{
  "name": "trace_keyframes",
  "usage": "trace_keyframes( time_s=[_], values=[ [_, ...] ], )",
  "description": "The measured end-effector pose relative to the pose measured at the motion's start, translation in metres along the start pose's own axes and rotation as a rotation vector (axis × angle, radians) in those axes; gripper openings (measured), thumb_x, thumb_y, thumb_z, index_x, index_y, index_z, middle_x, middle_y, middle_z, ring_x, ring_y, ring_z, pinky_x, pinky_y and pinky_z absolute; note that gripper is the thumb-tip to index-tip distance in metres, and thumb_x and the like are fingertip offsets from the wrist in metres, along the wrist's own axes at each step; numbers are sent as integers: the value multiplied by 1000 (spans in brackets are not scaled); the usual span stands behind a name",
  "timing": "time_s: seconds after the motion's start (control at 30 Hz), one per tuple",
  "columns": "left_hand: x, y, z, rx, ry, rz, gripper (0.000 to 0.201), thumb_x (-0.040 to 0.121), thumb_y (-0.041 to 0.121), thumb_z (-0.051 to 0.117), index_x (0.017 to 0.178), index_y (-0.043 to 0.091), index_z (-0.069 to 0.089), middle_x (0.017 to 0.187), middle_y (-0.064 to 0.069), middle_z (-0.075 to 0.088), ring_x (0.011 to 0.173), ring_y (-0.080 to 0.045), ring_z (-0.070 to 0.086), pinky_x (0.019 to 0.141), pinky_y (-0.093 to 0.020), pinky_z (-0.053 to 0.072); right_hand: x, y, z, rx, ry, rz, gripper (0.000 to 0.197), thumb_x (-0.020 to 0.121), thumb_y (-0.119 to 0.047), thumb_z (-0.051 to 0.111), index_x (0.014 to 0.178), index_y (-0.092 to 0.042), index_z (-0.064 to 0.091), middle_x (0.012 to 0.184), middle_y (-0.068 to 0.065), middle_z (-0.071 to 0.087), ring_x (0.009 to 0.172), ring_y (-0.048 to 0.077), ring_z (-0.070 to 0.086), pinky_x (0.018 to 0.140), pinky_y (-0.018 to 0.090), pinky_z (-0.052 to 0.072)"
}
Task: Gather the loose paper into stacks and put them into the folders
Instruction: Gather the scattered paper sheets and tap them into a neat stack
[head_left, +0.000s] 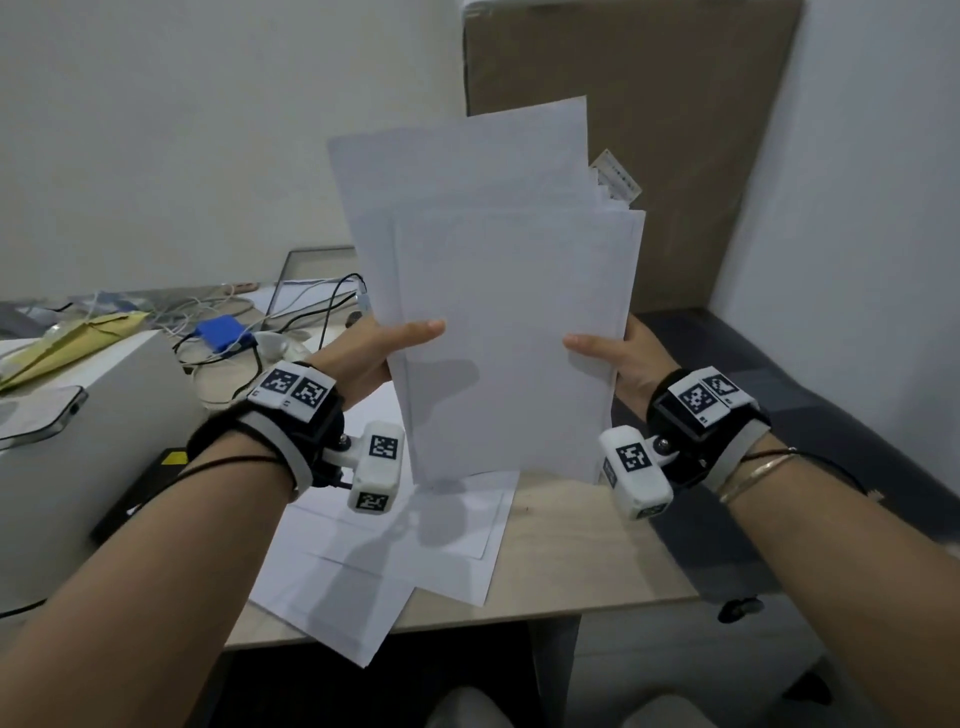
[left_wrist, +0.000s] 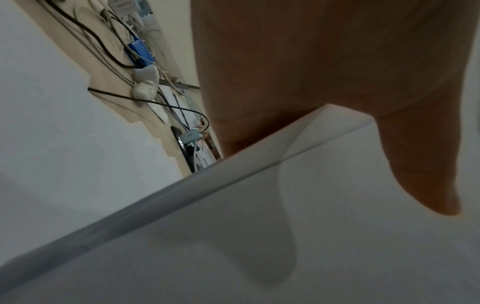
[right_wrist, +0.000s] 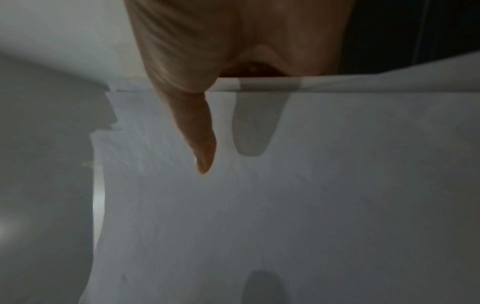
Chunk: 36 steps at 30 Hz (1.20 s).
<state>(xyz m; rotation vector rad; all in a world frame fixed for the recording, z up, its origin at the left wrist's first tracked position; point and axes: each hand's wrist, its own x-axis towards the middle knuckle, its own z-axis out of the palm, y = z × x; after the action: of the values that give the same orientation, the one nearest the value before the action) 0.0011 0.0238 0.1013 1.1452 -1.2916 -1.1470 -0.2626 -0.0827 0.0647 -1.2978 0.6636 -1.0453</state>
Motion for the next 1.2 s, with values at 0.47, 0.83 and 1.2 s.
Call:
trace_keyframes(
  time_s=[0.47, 0.83, 1.2],
  values=[
    [8, 12, 13, -88, 334, 267, 66, 75, 23, 78, 132, 4, 51, 124, -14, 65, 112, -29, 64, 96, -45, 52, -4, 3, 3, 46, 128, -15, 87, 43, -29, 88, 122, -12, 56, 110, 7, 69, 91, 20, 70, 73, 32, 57],
    [8, 5, 14, -74, 328, 236, 92, 65, 32, 82, 143, 16, 34, 130, -6, 60, 116, -24, 62, 87, -37, 55, -10, 13, -4, -18, 85, 67, 100, 31, -43, 93, 119, -11, 59, 107, 6, 72, 94, 22, 69, 80, 35, 56],
    [11, 5, 40, -118, 431, 157, 22, 77, 13, 77, 97, 17, 69, 89, 3, 75, 79, -14, 72, 68, -28, 57, -20, 23, 20, -64, 230, -13, 27, 69, -6, 80, 92, -14, 70, 96, 9, 73, 90, 27, 70, 83, 39, 56]
  ],
)
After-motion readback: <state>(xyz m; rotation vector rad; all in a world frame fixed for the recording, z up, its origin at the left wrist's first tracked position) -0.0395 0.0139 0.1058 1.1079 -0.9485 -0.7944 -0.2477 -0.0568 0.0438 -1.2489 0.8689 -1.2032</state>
